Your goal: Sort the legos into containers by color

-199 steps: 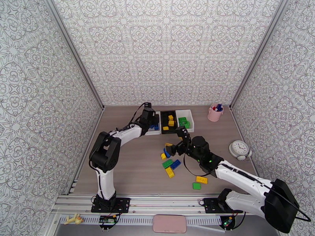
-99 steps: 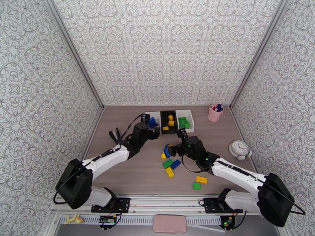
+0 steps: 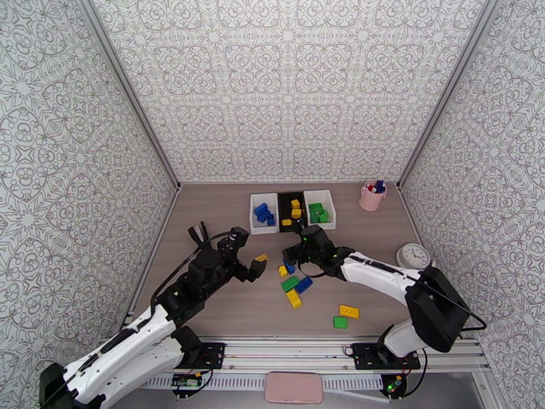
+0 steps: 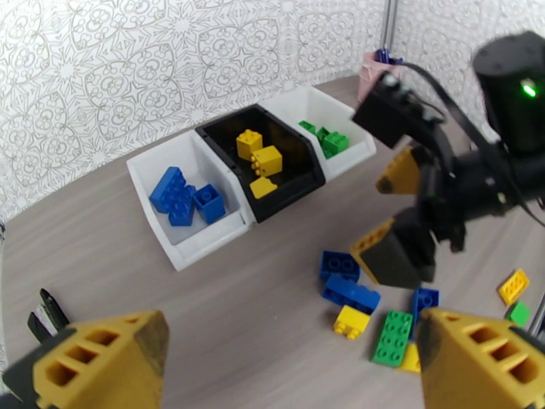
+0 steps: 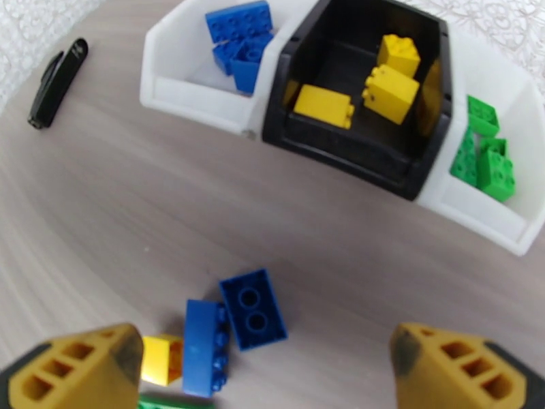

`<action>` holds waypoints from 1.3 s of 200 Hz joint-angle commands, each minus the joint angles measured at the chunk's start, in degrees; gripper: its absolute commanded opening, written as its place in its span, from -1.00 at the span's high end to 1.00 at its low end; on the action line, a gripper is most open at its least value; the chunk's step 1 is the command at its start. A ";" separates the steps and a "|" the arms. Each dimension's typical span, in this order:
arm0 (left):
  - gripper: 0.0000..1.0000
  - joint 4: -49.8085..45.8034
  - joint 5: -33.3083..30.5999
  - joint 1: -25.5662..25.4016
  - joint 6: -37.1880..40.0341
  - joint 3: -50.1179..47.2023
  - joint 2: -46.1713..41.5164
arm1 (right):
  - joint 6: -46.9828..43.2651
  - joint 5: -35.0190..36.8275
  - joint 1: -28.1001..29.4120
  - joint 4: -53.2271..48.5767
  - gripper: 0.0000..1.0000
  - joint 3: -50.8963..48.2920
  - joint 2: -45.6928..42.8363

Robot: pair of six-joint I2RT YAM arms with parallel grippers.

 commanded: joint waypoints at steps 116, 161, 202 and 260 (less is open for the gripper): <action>-0.99 -4.31 15.90 0.07 6.46 -6.12 -3.92 | -0.78 1.26 0.41 -25.81 -0.72 26.41 23.44; -0.99 -3.98 17.15 0.55 6.24 -5.49 -3.34 | 0.79 0.68 0.23 -25.95 -0.53 26.04 24.36; -0.99 -3.69 18.51 1.25 5.95 -5.47 -3.04 | 0.80 2.48 0.22 -26.02 -0.35 24.47 23.54; -0.99 -3.38 20.74 1.91 5.38 -5.41 -2.78 | 0.71 2.90 0.21 -26.21 -0.27 24.10 24.22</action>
